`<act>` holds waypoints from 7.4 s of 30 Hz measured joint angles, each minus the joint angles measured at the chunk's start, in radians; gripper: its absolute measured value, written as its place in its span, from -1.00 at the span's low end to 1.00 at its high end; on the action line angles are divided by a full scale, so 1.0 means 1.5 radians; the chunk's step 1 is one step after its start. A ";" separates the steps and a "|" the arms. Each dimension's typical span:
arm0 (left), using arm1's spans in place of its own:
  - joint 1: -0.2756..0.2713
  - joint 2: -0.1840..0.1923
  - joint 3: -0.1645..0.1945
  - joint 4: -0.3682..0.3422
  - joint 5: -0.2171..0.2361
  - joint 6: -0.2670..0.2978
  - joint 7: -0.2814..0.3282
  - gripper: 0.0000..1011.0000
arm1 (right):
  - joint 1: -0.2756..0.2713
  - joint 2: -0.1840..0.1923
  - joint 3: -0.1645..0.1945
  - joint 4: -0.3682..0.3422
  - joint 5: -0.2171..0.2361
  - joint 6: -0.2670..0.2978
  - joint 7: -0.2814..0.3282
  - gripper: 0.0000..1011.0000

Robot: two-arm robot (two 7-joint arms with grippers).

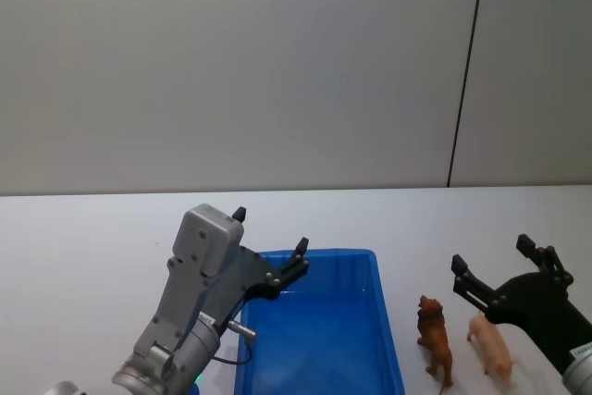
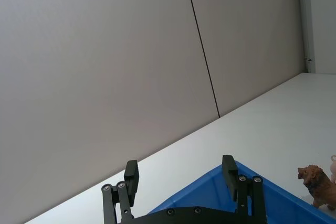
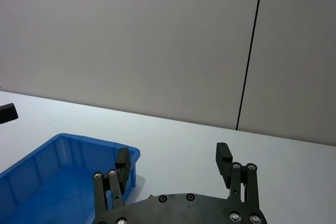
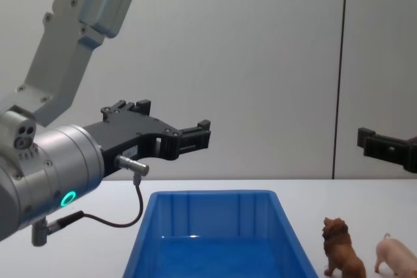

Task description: Pick up the two dolls from the table and place them into the box.

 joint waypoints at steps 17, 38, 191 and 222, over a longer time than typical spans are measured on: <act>0.000 0.000 0.000 0.000 0.000 0.000 0.000 0.98 | 0.000 0.000 0.000 0.000 0.000 0.000 0.000 0.98; 0.000 0.000 0.000 0.000 0.000 0.000 0.000 0.98 | -0.026 0.007 0.009 -0.008 0.011 0.044 -0.034 0.98; 0.000 0.000 0.000 0.000 0.000 0.000 0.000 0.98 | 0.087 -0.096 -0.066 0.093 -0.063 0.135 0.096 0.98; 0.000 0.000 0.000 0.000 0.000 0.000 0.000 0.98 | 0.013 -0.076 -0.047 0.066 -0.032 0.196 -0.060 0.87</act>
